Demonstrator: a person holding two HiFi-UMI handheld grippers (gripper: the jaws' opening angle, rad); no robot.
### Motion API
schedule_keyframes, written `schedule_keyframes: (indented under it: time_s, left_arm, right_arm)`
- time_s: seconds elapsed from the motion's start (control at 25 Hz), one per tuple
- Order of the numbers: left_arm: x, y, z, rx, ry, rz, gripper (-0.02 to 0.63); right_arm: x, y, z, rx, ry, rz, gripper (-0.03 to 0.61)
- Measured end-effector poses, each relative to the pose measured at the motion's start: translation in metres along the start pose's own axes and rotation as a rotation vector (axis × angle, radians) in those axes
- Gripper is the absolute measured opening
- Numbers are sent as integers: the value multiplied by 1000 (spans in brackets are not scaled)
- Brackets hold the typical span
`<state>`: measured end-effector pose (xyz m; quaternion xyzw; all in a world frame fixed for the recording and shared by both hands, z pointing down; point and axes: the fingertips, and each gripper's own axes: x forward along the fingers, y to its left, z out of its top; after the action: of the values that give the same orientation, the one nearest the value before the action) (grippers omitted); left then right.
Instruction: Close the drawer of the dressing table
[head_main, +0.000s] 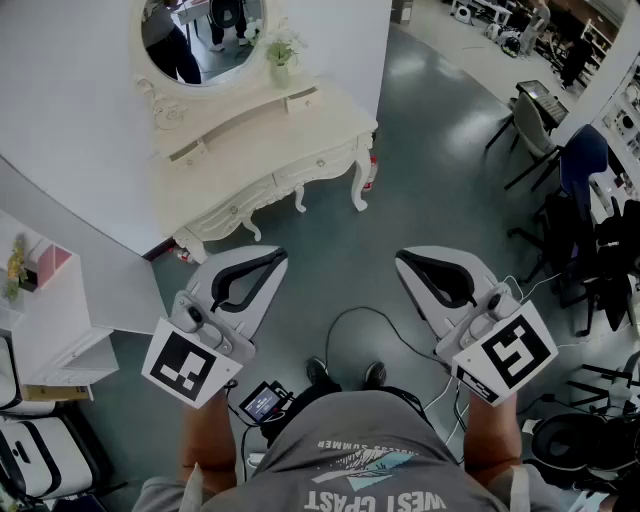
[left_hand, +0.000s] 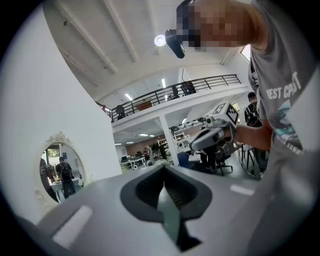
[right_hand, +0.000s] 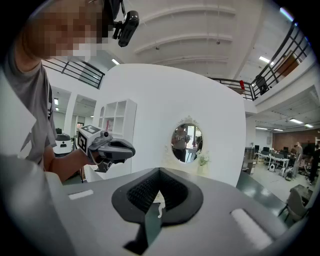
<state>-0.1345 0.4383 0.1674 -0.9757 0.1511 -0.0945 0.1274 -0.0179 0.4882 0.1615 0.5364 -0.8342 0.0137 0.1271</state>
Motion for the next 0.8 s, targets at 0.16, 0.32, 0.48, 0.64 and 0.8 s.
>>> schedule_keyframes:
  time_s: [0.16, 0.32, 0.48, 0.64, 0.8]
  left_arm:
    - [1, 5, 0, 3, -4, -3, 2]
    - [-1, 11, -5, 7, -2, -10, 2]
    - [-1, 20, -12, 1, -2, -21, 2]
    - [1, 31, -17, -5, -2, -33, 2]
    - [-1, 40, -20, 5, -15, -48, 2]
  right_arm:
    - [6, -1, 2, -4, 2, -1, 0]
    - [13, 1, 1, -2, 7, -6, 0]
    - [24, 3, 1, -1, 13, -14, 0]
    - [35, 1, 4, 1, 12, -27, 0]
    - [43, 0, 9, 35, -14, -50, 1]
